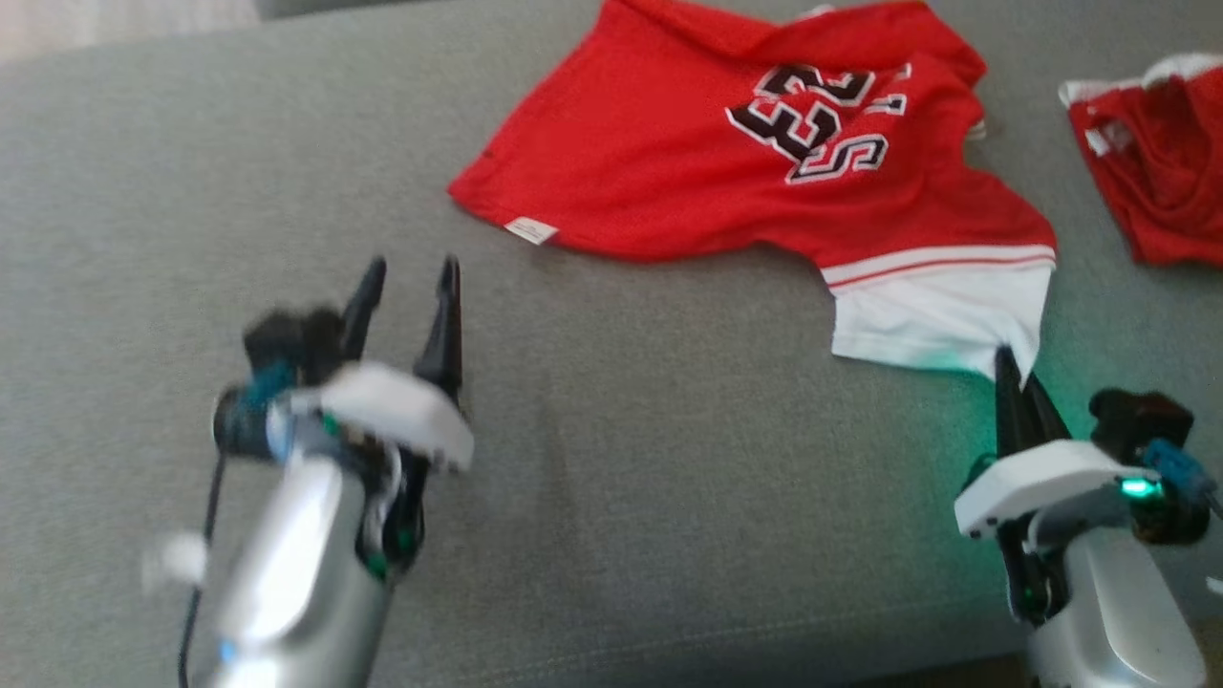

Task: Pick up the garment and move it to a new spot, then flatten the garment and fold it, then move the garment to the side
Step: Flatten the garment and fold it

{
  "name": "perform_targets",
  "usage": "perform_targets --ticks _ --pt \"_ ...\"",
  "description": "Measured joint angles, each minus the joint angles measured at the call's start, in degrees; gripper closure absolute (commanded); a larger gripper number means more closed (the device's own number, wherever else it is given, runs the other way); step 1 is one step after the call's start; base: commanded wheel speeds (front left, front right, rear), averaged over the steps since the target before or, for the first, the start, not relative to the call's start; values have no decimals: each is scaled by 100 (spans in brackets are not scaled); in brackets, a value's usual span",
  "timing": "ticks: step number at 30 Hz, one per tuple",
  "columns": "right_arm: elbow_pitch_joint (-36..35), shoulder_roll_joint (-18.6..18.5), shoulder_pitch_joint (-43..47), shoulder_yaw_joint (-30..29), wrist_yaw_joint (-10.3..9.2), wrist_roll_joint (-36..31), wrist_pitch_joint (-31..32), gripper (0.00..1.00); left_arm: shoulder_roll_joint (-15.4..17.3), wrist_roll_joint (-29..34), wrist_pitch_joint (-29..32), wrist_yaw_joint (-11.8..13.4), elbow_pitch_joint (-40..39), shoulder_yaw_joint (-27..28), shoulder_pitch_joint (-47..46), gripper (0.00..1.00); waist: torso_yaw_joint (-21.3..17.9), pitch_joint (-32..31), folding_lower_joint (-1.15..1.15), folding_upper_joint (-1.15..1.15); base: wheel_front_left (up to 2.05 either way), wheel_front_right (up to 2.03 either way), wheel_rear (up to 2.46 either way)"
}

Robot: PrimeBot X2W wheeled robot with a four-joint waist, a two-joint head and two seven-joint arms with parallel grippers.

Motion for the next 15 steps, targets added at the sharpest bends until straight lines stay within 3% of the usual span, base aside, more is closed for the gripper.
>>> perform_targets --ticks 7,15 --pt "-583 2 1 398 0 291 112 100 -40 -187 764 338 1104 64 -1362 0 -263 492 1 0 0 0 0" --pt "-848 2 -52 549 0 338 125 100 -77 -297 1356 660 2084 232 -2212 0 -499 909 1 0 0 0 0"
